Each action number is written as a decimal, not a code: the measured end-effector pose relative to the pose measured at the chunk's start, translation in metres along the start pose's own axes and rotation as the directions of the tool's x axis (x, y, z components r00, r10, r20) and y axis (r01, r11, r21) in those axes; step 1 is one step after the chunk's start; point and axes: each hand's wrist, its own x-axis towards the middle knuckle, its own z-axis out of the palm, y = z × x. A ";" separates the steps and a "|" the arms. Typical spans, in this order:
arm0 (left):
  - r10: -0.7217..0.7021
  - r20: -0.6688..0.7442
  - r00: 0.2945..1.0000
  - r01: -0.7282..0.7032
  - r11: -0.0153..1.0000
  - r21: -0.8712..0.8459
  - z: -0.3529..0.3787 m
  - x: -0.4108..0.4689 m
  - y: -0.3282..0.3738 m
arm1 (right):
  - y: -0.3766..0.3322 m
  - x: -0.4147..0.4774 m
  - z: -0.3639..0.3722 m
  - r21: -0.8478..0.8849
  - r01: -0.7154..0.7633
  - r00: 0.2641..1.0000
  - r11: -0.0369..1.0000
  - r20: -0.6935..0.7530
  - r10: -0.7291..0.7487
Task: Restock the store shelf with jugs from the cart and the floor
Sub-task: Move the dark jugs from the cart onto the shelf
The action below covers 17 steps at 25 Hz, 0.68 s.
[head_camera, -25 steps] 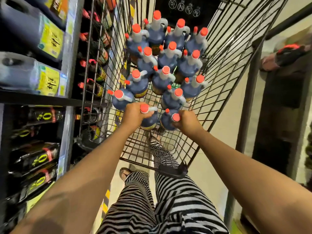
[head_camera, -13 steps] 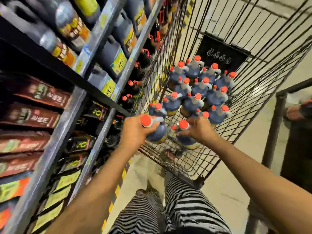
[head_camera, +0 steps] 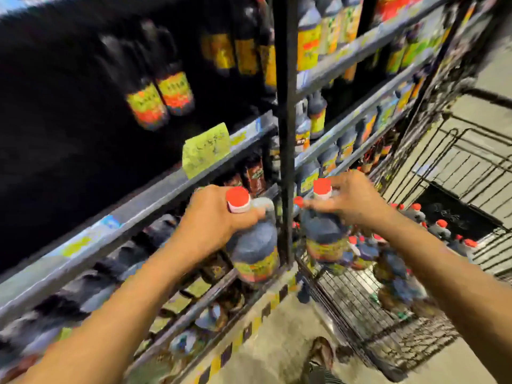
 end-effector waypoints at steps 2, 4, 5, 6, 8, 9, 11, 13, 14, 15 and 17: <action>-0.012 -0.042 0.999 0.013 1.000 0.014 -0.046 -0.012 0.000 | -0.044 0.013 0.004 -0.012 0.113 0.993 0.994 0.031 -0.112; -0.001 -0.122 0.993 0.006 0.999 0.044 -0.094 -0.029 0.003 | -0.093 0.024 0.010 -0.021 0.206 0.978 0.978 0.027 -0.206; 0.010 -0.160 0.987 -0.001 0.999 0.053 -0.115 -0.036 0.006 | -0.114 0.029 0.013 -0.005 0.245 0.970 0.970 0.015 -0.245; 0.023 -0.192 0.981 -0.009 0.997 0.074 -0.135 -0.043 0.009 | -0.135 0.033 0.016 0.017 0.285 0.958 0.958 0.005 -0.285; 0.054 -0.227 0.972 -0.025 0.991 0.130 -0.167 -0.054 0.012 | -0.172 0.040 0.027 0.041 0.340 0.940 0.940 -0.010 -0.340; 0.074 -0.239 0.968 -0.038 0.987 0.154 -0.180 -0.057 0.012 | -0.186 0.044 0.033 0.049 0.363 0.932 0.930 -0.021 -0.363; 0.090 -0.293 0.952 -0.036 0.982 0.185 -0.199 -0.062 0.006 | -0.212 0.053 0.047 0.071 0.408 0.913 0.910 -0.047 -0.406; 0.061 -0.357 0.932 0.006 0.983 0.183 -0.214 -0.062 -0.008 | -0.231 0.064 0.061 0.118 0.446 0.894 0.887 -0.097 -0.437; 0.042 -0.388 0.921 0.027 0.985 0.170 -0.219 -0.061 -0.018 | -0.240 0.070 0.067 0.150 0.455 0.890 0.878 -0.120 -0.441; 0.025 -0.415 0.909 0.046 0.986 0.160 -0.223 -0.059 -0.028 | -0.246 0.078 0.073 0.176 0.465 0.884 0.868 -0.145 -0.444; 0.010 -0.466 0.885 0.071 0.985 0.155 -0.226 -0.053 -0.046 | -0.255 0.096 0.083 0.184 0.489 0.869 0.853 -0.188 -0.458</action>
